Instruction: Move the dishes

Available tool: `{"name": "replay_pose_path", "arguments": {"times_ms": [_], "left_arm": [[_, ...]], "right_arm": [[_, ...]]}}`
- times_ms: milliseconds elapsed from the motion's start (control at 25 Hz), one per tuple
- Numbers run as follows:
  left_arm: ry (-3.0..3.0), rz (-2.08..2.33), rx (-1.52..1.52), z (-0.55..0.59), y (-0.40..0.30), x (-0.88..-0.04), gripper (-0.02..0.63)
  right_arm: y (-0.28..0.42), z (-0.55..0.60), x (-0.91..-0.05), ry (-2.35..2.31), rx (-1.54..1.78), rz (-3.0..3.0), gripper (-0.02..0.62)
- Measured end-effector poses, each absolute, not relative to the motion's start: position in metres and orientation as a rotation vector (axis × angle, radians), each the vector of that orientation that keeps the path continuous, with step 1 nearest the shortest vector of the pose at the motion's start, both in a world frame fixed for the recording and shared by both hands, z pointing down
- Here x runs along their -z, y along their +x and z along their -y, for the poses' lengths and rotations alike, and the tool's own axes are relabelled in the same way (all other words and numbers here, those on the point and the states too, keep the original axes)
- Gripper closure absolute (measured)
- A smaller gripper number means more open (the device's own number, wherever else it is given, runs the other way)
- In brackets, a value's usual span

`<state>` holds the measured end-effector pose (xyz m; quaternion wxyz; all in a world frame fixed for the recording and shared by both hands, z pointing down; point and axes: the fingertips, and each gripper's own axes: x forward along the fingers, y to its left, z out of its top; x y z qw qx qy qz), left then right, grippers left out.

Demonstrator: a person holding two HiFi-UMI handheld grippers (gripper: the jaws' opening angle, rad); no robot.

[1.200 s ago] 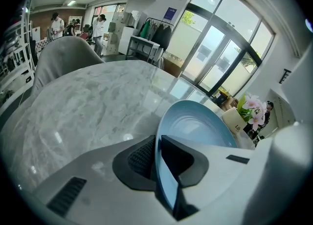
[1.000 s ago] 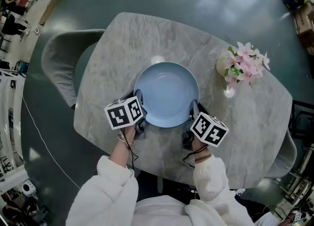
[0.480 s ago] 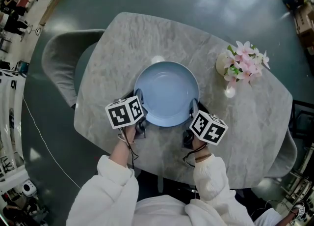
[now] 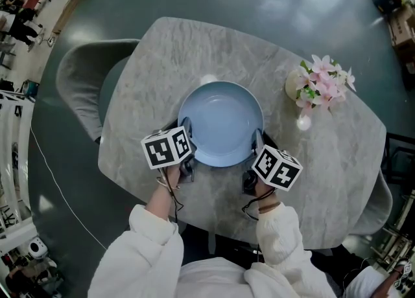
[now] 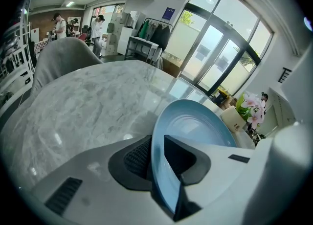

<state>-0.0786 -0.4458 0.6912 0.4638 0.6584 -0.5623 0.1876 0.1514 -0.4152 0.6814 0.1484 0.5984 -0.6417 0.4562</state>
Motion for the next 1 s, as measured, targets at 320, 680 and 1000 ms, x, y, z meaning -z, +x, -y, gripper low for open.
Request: {"name": "replay_pose_path", "arguments": {"times_ms": [320,680,1000], "left_arm": [[1.630,1.384,-0.477,0.444,-0.076,-0.688,0.514],[1.666,1.420,-0.473,0.444,-0.083,-0.668,0.491],[1.699,1.429,-0.434,0.429,-0.087,-0.640,0.476]], "right_arm": [[0.155,0.416,-0.677,1.733,-1.299,1.850,0.449],[0.162,0.410,-0.663,1.768,-1.286,1.852,0.439],[0.161,0.396,-0.641,1.779,-1.249,1.872,0.439]]}}
